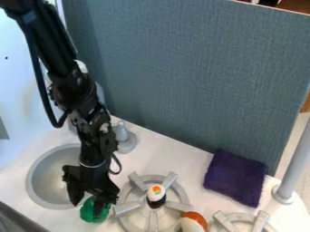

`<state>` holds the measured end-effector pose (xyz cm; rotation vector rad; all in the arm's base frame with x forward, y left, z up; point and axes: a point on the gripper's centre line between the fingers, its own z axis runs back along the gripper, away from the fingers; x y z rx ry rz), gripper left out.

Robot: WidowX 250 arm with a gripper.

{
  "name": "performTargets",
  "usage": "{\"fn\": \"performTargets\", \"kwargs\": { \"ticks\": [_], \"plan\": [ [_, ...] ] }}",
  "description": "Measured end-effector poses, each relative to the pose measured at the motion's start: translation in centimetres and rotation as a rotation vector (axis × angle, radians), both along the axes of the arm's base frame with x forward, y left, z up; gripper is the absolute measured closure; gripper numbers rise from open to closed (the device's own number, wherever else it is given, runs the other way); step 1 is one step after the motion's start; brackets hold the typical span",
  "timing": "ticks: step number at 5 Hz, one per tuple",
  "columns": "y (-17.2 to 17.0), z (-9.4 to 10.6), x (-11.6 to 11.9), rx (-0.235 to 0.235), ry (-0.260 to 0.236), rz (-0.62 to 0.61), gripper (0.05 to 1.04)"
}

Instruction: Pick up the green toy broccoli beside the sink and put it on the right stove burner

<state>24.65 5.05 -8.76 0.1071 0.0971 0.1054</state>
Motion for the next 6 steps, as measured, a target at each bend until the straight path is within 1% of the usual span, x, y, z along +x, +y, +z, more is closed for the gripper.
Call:
{"fn": "performTargets", "kwargs": {
  "ticks": [1,2,3,4,5,6],
  "plan": [
    [-0.2,0.1,0.6,-0.018,-0.012,0.011,0.63],
    [-0.7,0.2,0.5,-0.046,0.0,0.008,0.745],
    [-2.0,3.0,0.6,-0.128,-0.029,-0.003,0.745],
    [-3.8,7.8,0.7,-0.241,-0.058,-0.019,0.745],
    [-6.4,10.2,0.4,-0.28,-0.049,-0.075,0.745],
    [-10.8,10.9,1.6,-0.345,-0.09,-0.144,0.745]
  ]
}}
